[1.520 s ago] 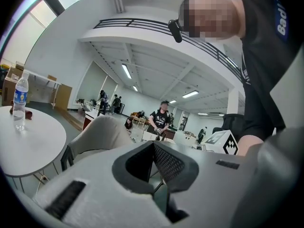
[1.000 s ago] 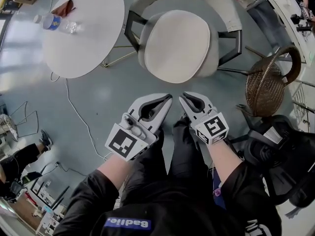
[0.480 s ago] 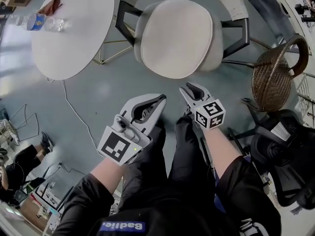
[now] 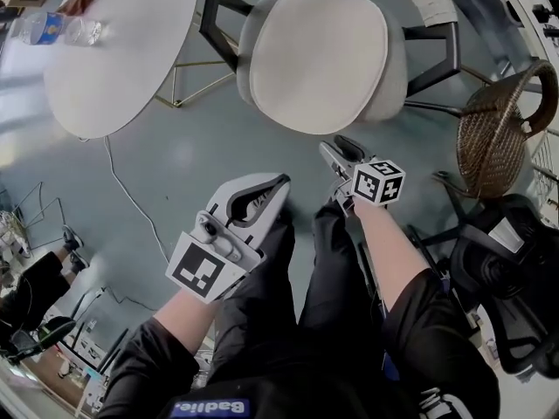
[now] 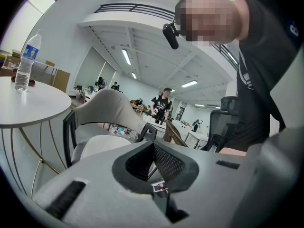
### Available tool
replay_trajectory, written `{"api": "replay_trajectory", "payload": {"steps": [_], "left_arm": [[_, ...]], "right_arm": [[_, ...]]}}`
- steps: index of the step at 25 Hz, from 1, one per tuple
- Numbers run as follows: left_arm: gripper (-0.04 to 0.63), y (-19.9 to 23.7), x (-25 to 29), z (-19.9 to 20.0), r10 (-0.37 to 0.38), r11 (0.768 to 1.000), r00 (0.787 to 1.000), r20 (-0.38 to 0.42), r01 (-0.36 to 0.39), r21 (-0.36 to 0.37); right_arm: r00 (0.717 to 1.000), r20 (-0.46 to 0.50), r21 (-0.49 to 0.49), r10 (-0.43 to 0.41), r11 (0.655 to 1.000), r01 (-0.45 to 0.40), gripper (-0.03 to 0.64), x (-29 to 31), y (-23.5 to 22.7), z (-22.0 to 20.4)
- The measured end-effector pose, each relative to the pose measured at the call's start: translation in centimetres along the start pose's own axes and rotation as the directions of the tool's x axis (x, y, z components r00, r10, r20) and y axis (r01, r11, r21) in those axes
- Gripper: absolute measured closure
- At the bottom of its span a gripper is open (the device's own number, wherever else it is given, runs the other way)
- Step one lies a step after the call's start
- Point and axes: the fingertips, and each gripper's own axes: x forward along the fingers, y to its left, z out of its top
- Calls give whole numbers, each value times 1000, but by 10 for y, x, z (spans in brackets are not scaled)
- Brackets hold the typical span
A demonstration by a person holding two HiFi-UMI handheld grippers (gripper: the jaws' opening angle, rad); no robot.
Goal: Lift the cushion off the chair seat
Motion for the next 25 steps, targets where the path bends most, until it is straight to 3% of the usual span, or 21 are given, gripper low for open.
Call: {"api": "replay_trajectory", "payload": {"steps": [15, 19, 25], "left_arm": [[580, 3, -8, -31, 21, 999, 1000, -18, -22, -30], [580, 0, -10, -30, 29, 999, 1000, -9, -29, -35], [580, -20, -21, -7, 34, 998, 999, 3, -34, -50]], "right_arm": [[982, 160, 224, 98, 966, -133, 422, 25, -8, 30], [975, 192, 268, 115, 949, -165, 535, 23, -5, 34], [971, 206, 232, 124, 957, -171, 558, -4, 24, 53]]}}
